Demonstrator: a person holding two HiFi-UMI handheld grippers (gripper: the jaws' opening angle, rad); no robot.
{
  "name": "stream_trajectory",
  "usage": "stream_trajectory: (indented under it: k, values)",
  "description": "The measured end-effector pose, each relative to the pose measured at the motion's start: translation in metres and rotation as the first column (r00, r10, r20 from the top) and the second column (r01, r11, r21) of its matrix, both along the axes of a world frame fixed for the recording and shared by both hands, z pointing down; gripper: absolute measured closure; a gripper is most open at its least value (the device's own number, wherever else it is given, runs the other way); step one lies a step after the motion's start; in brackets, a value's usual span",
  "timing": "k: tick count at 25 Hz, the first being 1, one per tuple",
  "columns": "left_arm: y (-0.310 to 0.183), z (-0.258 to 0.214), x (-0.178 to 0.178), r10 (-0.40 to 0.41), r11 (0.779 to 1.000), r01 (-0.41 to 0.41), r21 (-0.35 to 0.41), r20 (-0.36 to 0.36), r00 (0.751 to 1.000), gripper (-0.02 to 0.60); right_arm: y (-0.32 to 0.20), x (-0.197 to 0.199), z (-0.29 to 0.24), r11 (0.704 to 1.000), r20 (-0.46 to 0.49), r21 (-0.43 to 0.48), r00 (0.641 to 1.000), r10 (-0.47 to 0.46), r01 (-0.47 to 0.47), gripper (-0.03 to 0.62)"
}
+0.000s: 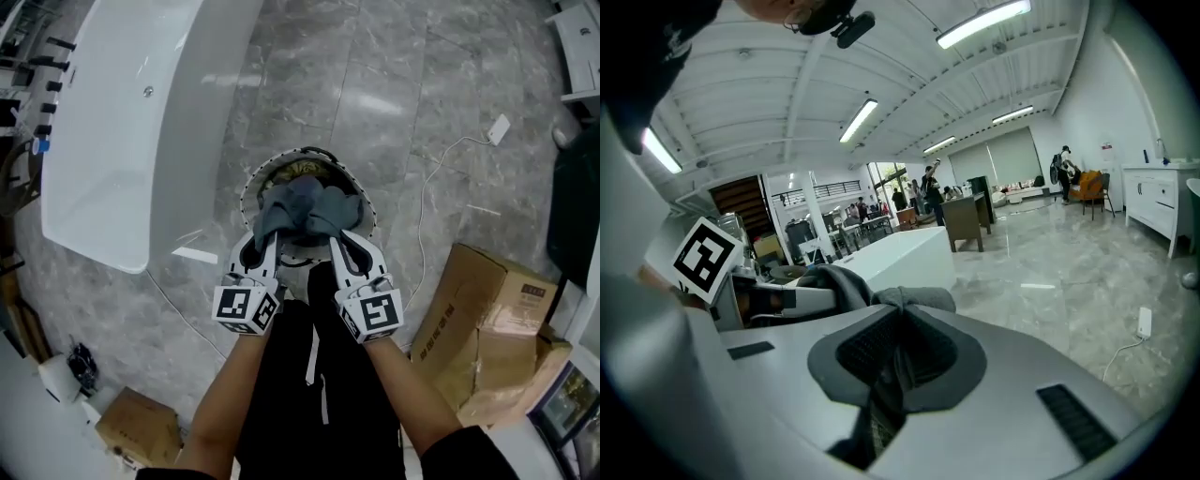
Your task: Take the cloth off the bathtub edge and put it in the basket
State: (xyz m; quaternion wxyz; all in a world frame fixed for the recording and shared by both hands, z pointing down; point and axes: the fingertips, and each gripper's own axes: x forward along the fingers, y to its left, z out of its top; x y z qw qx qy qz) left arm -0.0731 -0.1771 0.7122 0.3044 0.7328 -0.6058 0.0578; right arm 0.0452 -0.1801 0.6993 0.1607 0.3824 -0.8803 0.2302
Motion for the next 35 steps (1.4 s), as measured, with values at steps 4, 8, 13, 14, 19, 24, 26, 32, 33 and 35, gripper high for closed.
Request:
stream_trajectory:
  k: [4, 8, 13, 14, 19, 24, 26, 32, 33, 35]
  values:
    - [0.001, 0.044, 0.000, 0.003, 0.999, -0.003, -0.040, -0.009, 1.000, 0.540, 0.004, 0.000, 0.045, 0.999, -0.035, -0.028, 0.999, -0.026, 0.025, 0.556]
    - [0.009, 0.076, -0.001, -0.023, 0.996, 0.019, -0.092, -0.038, 0.999, 0.540, 0.010, 0.006, 0.077, 0.998, -0.073, -0.052, 0.997, -0.027, 0.023, 0.556]
    - [0.002, 0.107, 0.002, -0.006, 0.993, 0.002, -0.120, -0.031, 1.000, 0.539, -0.003, 0.007, 0.106, 0.997, -0.073, -0.075, 0.997, 0.025, -0.031, 0.556]
    - [0.001, 0.113, 0.003, 0.000, 0.992, -0.003, -0.124, -0.025, 1.000, 0.540, -0.006, 0.007, 0.113, 0.996, -0.074, -0.082, 0.997, 0.032, -0.038, 0.557]
    - [-0.001, 0.153, 0.015, 0.077, 0.983, -0.078, -0.167, -0.011, 0.997, 0.540, -0.016, 0.003, 0.152, 0.993, -0.101, -0.114, 0.995, 0.008, -0.020, 0.556]
    - [0.012, 0.190, 0.014, 0.160, 0.968, -0.155, -0.197, 0.005, 0.987, 0.540, -0.002, -0.011, 0.187, 0.985, -0.130, -0.136, 0.983, -0.127, 0.109, 0.557]
    - [0.012, 0.203, 0.009, 0.134, 0.968, -0.133, -0.214, -0.008, 0.991, 0.540, 0.002, -0.009, 0.202, 0.981, -0.144, -0.150, 0.979, -0.146, 0.124, 0.556]
    - [0.019, 0.257, 0.006, 0.037, 0.949, -0.047, -0.313, -0.036, 0.999, 0.538, 0.008, -0.002, 0.250, 0.971, -0.193, -0.216, 0.971, -0.140, 0.097, 0.556]
    - [0.020, 0.264, 0.009, 0.035, 0.943, -0.047, -0.328, -0.042, 0.999, 0.537, 0.008, -0.003, 0.257, 0.969, -0.208, -0.228, 0.967, -0.147, 0.098, 0.557]
    - [0.019, 0.277, 0.016, 0.063, 0.935, -0.073, -0.346, -0.040, 0.997, 0.536, 0.009, -0.008, 0.274, 0.960, -0.241, -0.244, 0.950, -0.196, 0.136, 0.556]
